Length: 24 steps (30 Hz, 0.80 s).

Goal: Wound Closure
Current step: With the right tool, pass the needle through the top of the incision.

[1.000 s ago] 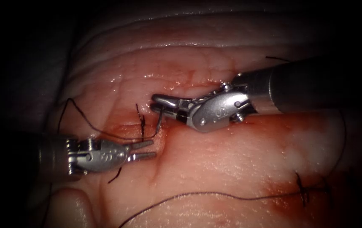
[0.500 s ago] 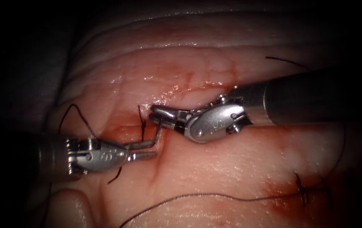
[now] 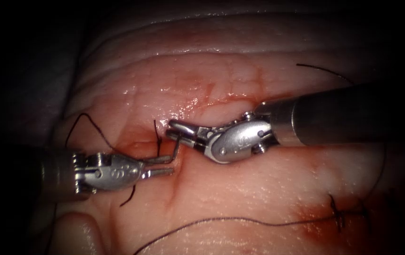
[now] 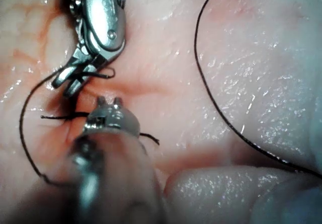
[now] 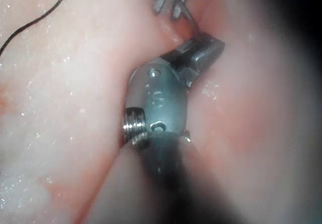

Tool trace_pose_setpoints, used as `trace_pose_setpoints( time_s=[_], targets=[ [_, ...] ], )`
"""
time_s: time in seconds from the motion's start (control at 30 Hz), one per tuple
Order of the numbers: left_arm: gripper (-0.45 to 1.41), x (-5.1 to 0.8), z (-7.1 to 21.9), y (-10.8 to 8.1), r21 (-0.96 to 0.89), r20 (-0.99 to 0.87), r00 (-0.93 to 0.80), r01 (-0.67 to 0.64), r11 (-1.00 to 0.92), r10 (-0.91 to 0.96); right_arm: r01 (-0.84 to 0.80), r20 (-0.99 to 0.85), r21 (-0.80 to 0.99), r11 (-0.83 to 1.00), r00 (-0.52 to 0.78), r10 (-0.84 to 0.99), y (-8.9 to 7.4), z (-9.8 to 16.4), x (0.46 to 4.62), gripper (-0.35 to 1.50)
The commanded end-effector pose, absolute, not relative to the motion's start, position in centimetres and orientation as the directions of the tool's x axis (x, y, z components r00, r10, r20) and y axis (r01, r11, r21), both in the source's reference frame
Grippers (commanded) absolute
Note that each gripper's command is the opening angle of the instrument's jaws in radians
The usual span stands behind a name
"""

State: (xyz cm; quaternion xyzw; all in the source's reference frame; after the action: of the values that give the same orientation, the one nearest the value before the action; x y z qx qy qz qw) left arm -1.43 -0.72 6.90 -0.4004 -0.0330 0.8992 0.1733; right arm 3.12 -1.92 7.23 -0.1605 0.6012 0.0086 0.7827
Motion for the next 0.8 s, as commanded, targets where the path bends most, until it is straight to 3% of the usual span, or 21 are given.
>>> trace_pose_setpoints(
  time_s=[0.03, 0.8],
  targets=[
    [-0.11, -1.49, 6.97, -0.74, -0.199, -0.709, -0.619, -0.284, -0.938, 0.338, -0.199, -0.943, -0.240, 0.950, 0.280, -0.180, -1.98, 7.30, 3.18, -0.35],
    [-0.11, -1.48, 6.97, -0.75, -0.197, -0.709, -0.619, -0.284, -0.938, 0.337, -0.086, -0.933, -0.103, 0.991, 0.354, -0.066, -2.18, 7.59, 3.19, -0.35]
  ],
)
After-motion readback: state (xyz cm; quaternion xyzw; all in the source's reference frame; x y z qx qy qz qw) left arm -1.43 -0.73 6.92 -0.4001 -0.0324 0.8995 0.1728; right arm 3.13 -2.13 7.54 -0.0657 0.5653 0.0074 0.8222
